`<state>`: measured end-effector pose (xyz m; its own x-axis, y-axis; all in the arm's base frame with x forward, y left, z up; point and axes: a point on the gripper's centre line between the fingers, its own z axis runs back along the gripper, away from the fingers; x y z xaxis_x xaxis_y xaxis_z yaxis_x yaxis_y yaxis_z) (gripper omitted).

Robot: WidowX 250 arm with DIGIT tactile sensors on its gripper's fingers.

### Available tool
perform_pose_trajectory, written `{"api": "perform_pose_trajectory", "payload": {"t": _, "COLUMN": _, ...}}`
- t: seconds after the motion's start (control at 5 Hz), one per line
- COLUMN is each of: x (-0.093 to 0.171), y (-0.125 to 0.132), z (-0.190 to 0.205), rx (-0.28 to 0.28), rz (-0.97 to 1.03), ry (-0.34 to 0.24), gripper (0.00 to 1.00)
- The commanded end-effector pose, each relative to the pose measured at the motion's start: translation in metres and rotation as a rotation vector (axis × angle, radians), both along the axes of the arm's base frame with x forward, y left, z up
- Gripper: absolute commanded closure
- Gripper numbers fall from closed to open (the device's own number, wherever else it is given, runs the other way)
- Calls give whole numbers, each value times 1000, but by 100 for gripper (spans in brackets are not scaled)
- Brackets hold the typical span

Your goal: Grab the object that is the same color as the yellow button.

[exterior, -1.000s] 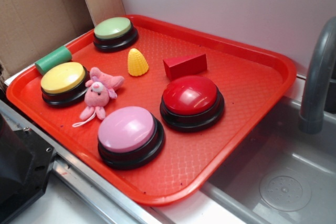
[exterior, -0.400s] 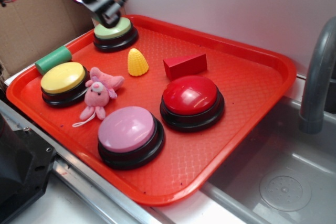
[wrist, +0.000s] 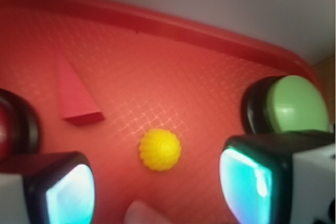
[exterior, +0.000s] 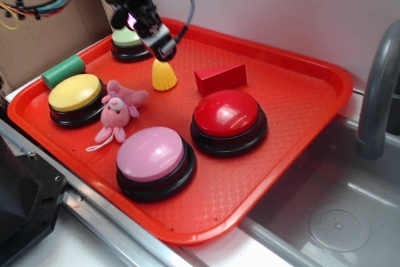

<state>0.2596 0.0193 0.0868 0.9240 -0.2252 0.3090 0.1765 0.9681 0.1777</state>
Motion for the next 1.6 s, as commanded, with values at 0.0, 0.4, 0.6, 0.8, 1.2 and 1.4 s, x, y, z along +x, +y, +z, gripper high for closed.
{"api": "perform_pose_trajectory", "payload": {"t": 0.0, "x": 21, "y": 15, "z": -34, "rx": -46, "rz": -18, "ry": 32, "gripper": 0}}
{"api": "perform_pose_trajectory", "payload": {"t": 0.4, "x": 21, "y": 17, "z": -48, "rx": -57, "rz": -7, "ry": 77, "gripper": 3}}
{"api": "perform_pose_trajectory", "payload": {"t": 0.6, "x": 23, "y": 19, "z": -49, "rx": -31, "rz": -28, "ry": 98, "gripper": 100}}
{"api": "perform_pose_trajectory", "payload": {"t": 0.8, "x": 26, "y": 17, "z": -42, "rx": -89, "rz": -60, "ry": 162, "gripper": 100}}
{"api": "perform_pose_trajectory", "payload": {"t": 1.2, "x": 14, "y": -6, "z": 20, "rx": -52, "rz": 134, "ry": 168, "gripper": 100}}
{"api": "perform_pose_trajectory", "payload": {"t": 1.4, "x": 9, "y": -16, "z": 68, "rx": -167, "rz": 308, "ry": 175, "gripper": 100}}
